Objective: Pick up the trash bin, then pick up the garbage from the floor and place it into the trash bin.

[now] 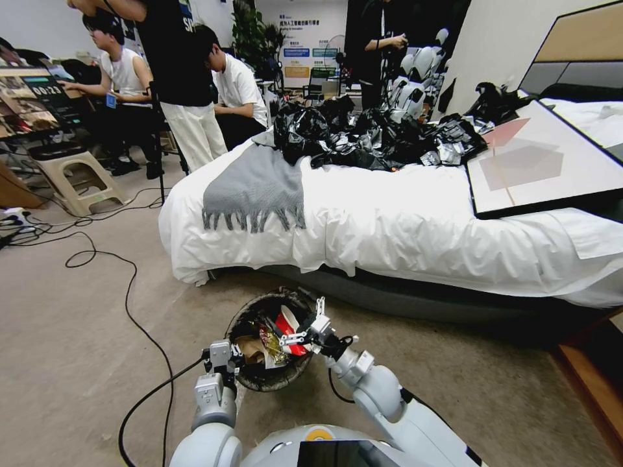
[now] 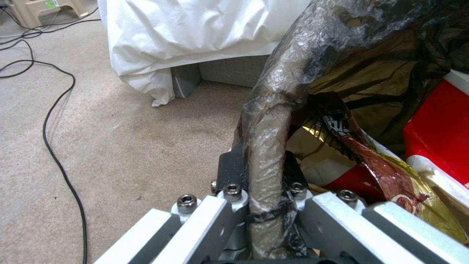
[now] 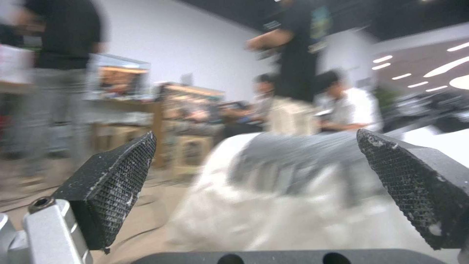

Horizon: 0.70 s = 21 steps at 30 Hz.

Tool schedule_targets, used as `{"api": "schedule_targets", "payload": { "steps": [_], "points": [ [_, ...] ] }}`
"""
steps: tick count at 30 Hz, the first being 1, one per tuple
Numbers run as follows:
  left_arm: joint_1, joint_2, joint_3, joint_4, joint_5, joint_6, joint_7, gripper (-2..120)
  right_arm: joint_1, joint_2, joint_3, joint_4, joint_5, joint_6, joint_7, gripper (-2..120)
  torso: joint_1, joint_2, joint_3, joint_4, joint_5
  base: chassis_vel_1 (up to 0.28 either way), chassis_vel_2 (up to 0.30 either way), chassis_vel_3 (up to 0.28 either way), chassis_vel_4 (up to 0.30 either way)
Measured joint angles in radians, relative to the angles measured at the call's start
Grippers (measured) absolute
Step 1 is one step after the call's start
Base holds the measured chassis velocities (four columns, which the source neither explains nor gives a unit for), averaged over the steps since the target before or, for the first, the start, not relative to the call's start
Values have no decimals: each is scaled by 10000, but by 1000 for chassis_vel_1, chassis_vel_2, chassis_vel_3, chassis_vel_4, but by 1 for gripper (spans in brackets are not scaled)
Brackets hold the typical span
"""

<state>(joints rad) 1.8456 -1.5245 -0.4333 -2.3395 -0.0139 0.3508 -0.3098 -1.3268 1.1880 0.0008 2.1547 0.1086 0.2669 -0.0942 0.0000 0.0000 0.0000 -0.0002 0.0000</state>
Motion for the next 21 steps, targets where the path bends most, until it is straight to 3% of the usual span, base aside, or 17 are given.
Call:
{"api": "schedule_targets", "payload": {
  "steps": [8,13,21],
  "points": [
    [21,23,-88,-156,-114,-3,-14,0,-1396,709,1096,807,-671,-655,1886,100,0,1,0,-1,1,0,0,0,0],
    [25,40,-115,-246,-172,-4,-23,0,-2393,1111,1998,643,-738,-241,2045,100,0,0,-1,-2,-1,0,0,0,0],
    [39,41,-145,-284,-280,-24,-53,0,-2746,1306,2483,289,-739,-169,2420,100,0,0,0,-1,0,0,0,0,0]
  ]
}}
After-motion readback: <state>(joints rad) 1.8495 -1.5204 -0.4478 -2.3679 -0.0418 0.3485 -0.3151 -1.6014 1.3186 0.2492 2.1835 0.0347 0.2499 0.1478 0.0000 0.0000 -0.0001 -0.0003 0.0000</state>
